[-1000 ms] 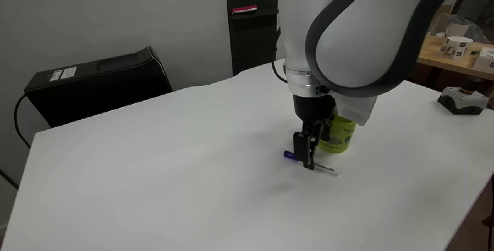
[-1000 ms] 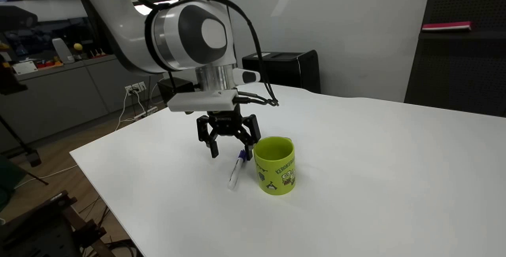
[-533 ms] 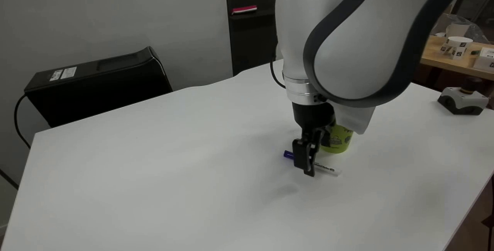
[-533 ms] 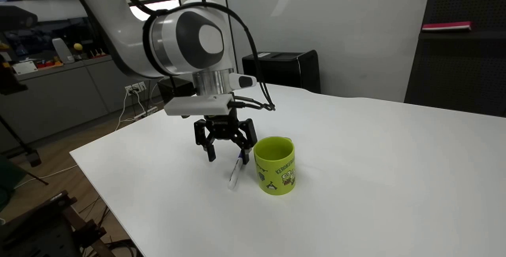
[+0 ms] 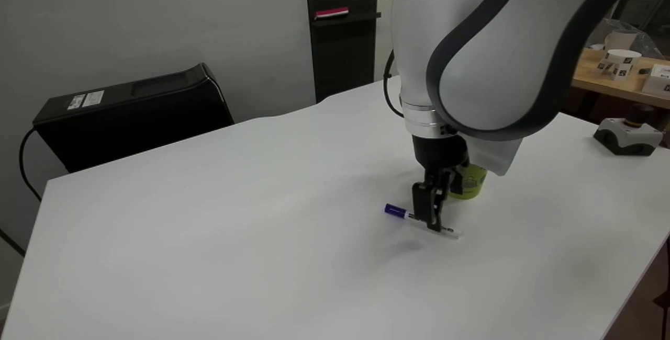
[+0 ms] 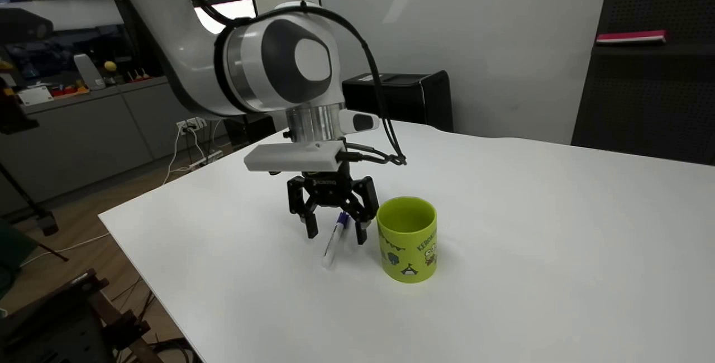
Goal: Put the pen in the mug
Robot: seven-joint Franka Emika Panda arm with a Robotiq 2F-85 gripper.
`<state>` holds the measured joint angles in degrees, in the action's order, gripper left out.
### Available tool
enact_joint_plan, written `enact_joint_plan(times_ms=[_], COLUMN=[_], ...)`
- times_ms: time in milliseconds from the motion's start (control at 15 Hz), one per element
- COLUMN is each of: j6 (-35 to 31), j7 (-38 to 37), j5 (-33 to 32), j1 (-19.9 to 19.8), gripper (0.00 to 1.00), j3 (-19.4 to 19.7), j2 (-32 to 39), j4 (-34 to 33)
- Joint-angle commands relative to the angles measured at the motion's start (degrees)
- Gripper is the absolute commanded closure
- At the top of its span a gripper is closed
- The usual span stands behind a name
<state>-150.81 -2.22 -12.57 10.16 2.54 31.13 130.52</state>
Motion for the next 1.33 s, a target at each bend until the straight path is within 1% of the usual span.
enact_joint_plan(times_ms=[0,200,733,1000,1067,1133,1200,1267], j6=[0.2,0.7,0.0,-0.3,0.2,2.2,0.4,0.8], j7=[0.2,0.7,0.6,2.7,3.4,5.0,3.2,3.7], j5=[-0.7,-0.1,-0.7,-0.9,-0.5,1.0,0.0,0.1], j1=[-1.3,-1.9,-0.3,-0.3,-0.6,-1.6,-0.6,-0.8], gripper=[0.0,0.0,0.0,0.0,0.0,0.0,0.0,0.0], j3=[0.7,-0.1,-1.1,-2.3,-2.8,-4.1,-2.9,-3.3], j2=[-0.2,-0.3,0.6,0.8,1.0,0.7,0.1,0.1], j4=[0.0,-0.9,-3.1,-3.7,-4.0,-4.3,-2.7,-2.8])
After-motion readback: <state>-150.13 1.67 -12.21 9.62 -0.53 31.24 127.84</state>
